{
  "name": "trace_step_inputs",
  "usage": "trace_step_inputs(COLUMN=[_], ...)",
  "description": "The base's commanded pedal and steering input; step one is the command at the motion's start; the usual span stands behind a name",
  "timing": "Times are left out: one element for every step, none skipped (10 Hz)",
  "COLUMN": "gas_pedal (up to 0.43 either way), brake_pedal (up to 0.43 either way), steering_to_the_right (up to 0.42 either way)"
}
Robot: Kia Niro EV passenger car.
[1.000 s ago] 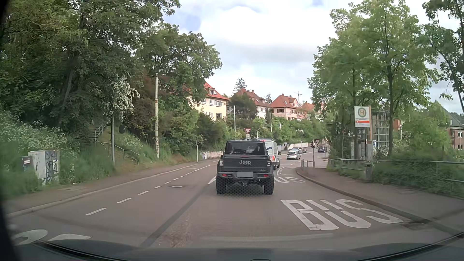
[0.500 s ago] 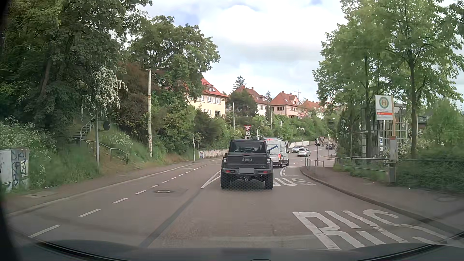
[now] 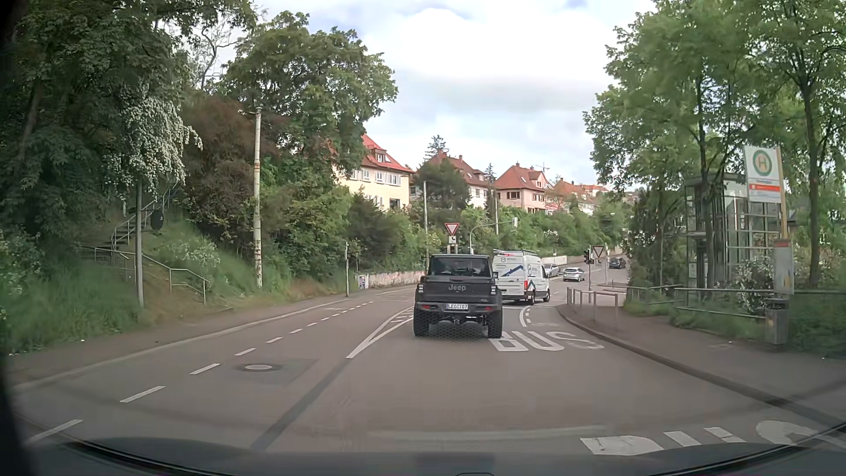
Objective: Follow the waypoints while adhering to traffic rules and regulations
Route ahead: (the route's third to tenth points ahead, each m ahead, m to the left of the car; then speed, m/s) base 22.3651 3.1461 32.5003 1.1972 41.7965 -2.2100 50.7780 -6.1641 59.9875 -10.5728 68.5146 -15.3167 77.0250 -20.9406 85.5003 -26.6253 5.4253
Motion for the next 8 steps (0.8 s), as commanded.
trace_step_inputs(gas_pedal=[0.098,0.098,0.098,0.098,0.098,0.098,0.098,0.098], brake_pedal=[0.000,0.000,0.000,0.000,0.000,0.000,0.000,0.000], steering_to_the_right=[0.004,0.006,0.006,0.006,0.004,0.004,0.007,0.009])
